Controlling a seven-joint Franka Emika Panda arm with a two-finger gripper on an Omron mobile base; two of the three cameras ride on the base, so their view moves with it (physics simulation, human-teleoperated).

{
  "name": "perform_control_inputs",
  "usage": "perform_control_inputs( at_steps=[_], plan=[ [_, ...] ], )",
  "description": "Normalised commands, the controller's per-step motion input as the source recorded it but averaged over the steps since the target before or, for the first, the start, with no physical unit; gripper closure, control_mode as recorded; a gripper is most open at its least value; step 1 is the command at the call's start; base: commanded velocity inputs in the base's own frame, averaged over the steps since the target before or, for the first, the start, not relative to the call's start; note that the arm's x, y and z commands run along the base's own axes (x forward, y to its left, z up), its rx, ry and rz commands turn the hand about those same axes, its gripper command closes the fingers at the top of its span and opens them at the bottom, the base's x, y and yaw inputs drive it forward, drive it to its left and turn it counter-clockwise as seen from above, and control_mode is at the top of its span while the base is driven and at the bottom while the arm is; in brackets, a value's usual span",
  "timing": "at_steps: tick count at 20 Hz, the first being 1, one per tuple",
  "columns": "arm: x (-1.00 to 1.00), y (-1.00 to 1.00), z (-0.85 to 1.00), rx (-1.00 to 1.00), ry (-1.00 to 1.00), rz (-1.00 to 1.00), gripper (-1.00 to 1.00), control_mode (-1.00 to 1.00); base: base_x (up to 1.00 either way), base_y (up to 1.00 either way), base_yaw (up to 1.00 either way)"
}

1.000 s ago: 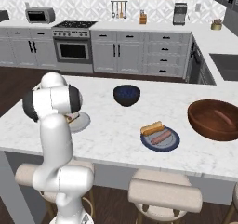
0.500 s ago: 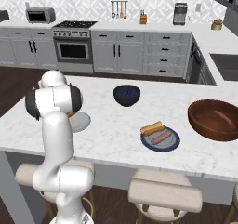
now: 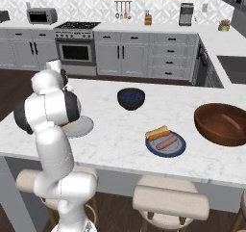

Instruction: Place one bun and one sausage from the bowl on each plate.

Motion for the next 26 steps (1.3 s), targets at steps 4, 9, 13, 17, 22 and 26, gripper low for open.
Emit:
perform_control_inputs(
  at_steps=[4, 9, 13, 17, 22, 26],
  plan=[
    [-1.0, -0.98, 0.49, 0.02, 0.06, 0.0, -1.0, -1.0, 0.0, 0.0, 0.0],
    [-1.0, -0.78, 0.37, 0.01, 0.09, 0.0, -1.0, -1.0, 0.0, 0.0, 0.0],
    [-1.0, -0.29, 0.37, 0.01, 0.05, 0.01, -1.0, -1.0, 0.0, 0.0, 0.0],
    [-1.0, -0.22, 0.27, 0.0, 0.02, 0.04, -1.0, -1.0, 0.0, 0.0, 0.0],
    [0.0, 0.0, 0.0, 0.0, 0.0, 0.0, -1.0, 1.0, -0.8, -0.93, 0.02],
    [0.0, 0.0, 0.0, 0.0, 0.0, 0.0, -1.0, 1.0, 0.18, -1.0, 0.07]
  ],
)
